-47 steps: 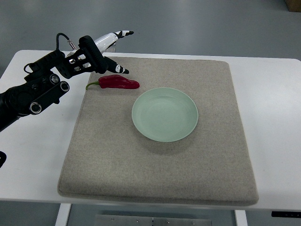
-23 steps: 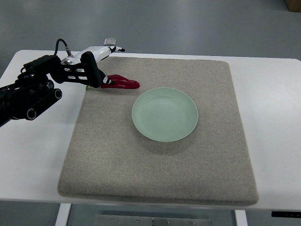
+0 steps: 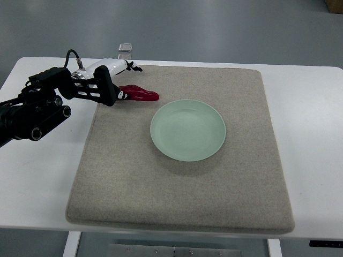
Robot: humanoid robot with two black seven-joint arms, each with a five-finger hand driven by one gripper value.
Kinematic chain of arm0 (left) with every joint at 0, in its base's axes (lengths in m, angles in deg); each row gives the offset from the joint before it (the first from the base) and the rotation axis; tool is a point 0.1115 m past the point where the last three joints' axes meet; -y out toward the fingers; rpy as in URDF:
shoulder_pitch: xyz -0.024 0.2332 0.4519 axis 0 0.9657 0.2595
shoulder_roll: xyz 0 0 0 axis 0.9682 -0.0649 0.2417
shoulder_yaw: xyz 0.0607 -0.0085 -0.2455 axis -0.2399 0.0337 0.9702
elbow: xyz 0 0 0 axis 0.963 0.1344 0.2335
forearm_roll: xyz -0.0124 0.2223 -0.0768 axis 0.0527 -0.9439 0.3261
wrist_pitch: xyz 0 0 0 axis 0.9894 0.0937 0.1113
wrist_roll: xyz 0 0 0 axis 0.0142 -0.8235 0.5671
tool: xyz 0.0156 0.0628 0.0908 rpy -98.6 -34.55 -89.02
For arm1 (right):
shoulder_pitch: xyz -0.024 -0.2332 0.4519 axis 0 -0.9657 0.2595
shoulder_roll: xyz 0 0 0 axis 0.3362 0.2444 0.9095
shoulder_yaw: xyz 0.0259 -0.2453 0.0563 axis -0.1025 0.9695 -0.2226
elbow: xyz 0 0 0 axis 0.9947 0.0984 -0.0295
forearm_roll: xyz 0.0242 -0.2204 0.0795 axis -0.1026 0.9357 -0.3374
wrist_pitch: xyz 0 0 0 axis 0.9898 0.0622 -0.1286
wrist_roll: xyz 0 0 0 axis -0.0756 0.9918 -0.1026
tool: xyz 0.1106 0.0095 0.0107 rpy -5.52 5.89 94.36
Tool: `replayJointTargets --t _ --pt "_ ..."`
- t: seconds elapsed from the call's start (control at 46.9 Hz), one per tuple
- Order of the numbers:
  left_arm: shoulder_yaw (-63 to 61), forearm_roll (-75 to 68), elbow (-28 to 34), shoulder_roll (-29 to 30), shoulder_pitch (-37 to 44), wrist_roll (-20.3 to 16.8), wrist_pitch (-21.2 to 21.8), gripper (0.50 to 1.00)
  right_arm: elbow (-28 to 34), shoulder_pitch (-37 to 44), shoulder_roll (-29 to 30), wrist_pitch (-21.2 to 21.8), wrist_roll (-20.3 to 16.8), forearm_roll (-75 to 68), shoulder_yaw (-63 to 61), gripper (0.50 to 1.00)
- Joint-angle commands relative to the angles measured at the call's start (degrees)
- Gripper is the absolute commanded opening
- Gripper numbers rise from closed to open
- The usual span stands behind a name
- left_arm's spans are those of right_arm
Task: Place red pepper on plate with left hand
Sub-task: 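Close the left hand's fingers around the red pepper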
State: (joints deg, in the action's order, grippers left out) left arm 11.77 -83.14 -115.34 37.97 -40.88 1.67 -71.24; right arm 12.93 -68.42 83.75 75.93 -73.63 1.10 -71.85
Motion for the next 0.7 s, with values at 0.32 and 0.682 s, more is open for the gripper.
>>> replayJointTargets --t 0.32,0.682 --pt "-1.3 -1.3 0.0 0.1 0.2 -0.9 0.1 0.737 0.0 0.0 0.0 0.0 0.0 0.0 0.0 0.928" --pt "-1.9 -1.3 0.0 0.1 0.3 -1.5 0.3 0.739 0.0 0.0 0.0 0.0 0.0 0.0 0.1 0.928"
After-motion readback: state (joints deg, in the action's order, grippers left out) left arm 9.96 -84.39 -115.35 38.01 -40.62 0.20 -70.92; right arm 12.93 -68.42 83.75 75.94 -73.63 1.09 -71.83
